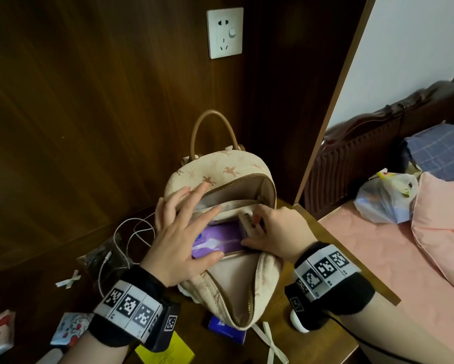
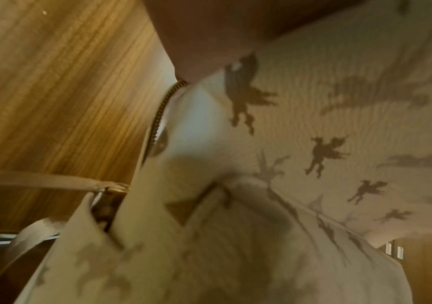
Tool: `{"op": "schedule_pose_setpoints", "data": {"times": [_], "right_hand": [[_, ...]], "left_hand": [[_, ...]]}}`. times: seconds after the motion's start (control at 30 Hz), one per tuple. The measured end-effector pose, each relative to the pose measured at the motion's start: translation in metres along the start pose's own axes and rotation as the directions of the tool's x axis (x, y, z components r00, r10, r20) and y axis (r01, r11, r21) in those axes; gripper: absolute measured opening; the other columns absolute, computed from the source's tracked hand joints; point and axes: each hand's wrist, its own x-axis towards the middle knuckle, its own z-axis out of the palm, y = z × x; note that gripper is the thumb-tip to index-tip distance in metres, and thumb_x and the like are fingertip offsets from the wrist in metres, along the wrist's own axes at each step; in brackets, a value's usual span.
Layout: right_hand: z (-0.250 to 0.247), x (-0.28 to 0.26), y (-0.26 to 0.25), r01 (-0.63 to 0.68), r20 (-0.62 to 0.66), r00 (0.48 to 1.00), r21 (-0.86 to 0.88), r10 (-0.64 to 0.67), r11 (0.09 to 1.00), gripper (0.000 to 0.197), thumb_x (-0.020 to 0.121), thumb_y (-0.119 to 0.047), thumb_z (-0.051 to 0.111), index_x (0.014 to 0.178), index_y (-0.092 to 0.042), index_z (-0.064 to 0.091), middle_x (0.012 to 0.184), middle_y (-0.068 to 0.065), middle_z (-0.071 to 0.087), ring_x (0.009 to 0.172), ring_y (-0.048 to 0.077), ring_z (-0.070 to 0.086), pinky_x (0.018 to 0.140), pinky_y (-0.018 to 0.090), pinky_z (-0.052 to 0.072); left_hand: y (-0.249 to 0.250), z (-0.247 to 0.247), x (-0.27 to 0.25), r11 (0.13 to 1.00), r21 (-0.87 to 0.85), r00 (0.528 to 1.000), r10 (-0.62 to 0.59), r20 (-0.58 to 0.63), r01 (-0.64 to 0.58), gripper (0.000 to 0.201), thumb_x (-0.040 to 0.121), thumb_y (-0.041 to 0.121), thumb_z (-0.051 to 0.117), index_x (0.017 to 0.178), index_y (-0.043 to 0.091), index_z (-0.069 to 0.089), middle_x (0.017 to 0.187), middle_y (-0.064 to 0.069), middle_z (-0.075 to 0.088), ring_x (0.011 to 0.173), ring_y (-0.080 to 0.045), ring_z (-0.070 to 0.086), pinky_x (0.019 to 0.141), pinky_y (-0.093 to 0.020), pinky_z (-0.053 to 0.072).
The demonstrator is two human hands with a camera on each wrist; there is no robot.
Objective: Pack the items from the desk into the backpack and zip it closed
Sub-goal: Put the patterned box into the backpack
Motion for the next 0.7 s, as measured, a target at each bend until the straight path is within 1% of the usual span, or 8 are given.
{"op": "schedule_pose_setpoints", "data": {"times": [0.07,0.1,0.17,0.23,0.37,0.5,0.63,0.7], "right_hand": [[0.002,0.003,0.001,0.012,0.056,0.998,0.002,-0.012,1.000,0.053,0.074,-0.062,0.062,0.107,-0.022,0.051,0.087,0.002,0.062,0.086,0.026,0.060,0.065,0.028,0.036],[0.004,0.004,0.003,0.013,0.084,0.996,0.019,-0.015,1.000,0.052,0.074,-0.062,0.061,0.107,-0.023,0.051,0.088,0.001,0.062,0.087,0.025,0.059,0.065,0.028,0.038],[0.009,0.007,0.004,0.019,0.154,0.988,0.072,-0.030,0.997,0.046,0.077,-0.059,0.058,0.107,-0.024,0.054,0.094,0.001,0.064,0.090,0.024,0.060,0.070,0.031,0.048],[0.013,0.009,0.006,0.020,0.237,0.971,0.090,-0.040,0.996,0.037,0.082,-0.053,0.053,0.106,-0.025,0.058,0.097,0.002,0.066,0.094,0.025,0.061,0.076,0.034,0.052],[0.013,0.013,0.007,0.025,0.352,0.935,0.053,-0.042,0.998,0.037,0.088,-0.050,0.048,0.113,-0.024,0.058,0.104,0.004,0.065,0.099,0.025,0.059,0.078,0.031,0.048],[0.012,0.015,0.007,0.022,0.406,0.913,0.044,-0.038,0.999,0.037,0.091,-0.047,0.044,0.120,-0.025,0.052,0.109,0.005,0.063,0.102,0.025,0.058,0.080,0.033,0.048],[0.011,0.016,0.006,0.060,0.466,0.883,0.008,-0.057,0.998,0.042,0.094,-0.039,0.040,0.135,-0.038,0.039,0.126,0.003,0.056,0.116,0.027,0.051,0.093,0.035,0.046],[0.011,0.019,0.001,0.106,0.521,0.852,-0.062,-0.058,0.992,0.043,0.096,-0.034,0.035,0.139,-0.037,0.034,0.130,0.004,0.052,0.118,0.029,0.049,0.097,0.035,0.043]], "left_hand": [[0.000,0.001,-0.001,1.000,0.026,1.000,-0.009,0.010,0.008,0.075,0.068,0.063,0.053,0.135,0.032,0.045,0.158,0.009,0.001,0.143,-0.024,0.004,0.104,-0.069,0.015],[0.000,0.001,-0.001,0.999,0.035,1.000,-0.014,0.013,0.014,0.075,0.068,0.064,0.052,0.135,0.032,0.045,0.158,0.009,0.000,0.143,-0.024,0.003,0.105,-0.069,0.013],[0.000,0.002,-0.001,0.999,0.046,1.000,-0.022,0.016,0.021,0.075,0.067,0.064,0.051,0.135,0.032,0.045,0.158,0.009,0.000,0.143,-0.024,0.002,0.107,-0.067,0.010],[0.000,0.003,-0.002,0.998,0.053,1.000,-0.023,0.018,0.022,0.076,0.067,0.065,0.052,0.135,0.033,0.044,0.158,0.008,0.000,0.144,-0.024,0.001,0.108,-0.065,0.006],[0.000,0.003,-0.002,0.997,0.073,0.999,-0.024,0.023,0.023,0.075,0.068,0.067,0.050,0.135,0.033,0.045,0.159,0.008,-0.001,0.144,-0.024,0.002,0.108,-0.064,0.006],[-0.001,0.004,-0.002,0.996,0.083,0.999,-0.026,0.024,0.024,0.075,0.069,0.068,0.049,0.135,0.032,0.046,0.159,0.008,-0.001,0.144,-0.024,0.002,0.109,-0.063,0.006],[-0.001,0.005,-0.002,0.995,0.092,0.999,-0.030,0.027,0.027,0.076,0.069,0.068,0.047,0.136,0.032,0.046,0.159,0.007,-0.002,0.144,-0.024,0.001,0.109,-0.063,0.006],[-0.001,0.005,-0.002,0.995,0.093,0.999,-0.025,0.028,0.022,0.075,0.069,0.068,0.047,0.136,0.032,0.046,0.159,0.007,-0.001,0.144,-0.025,0.001,0.109,-0.063,0.005]]}}
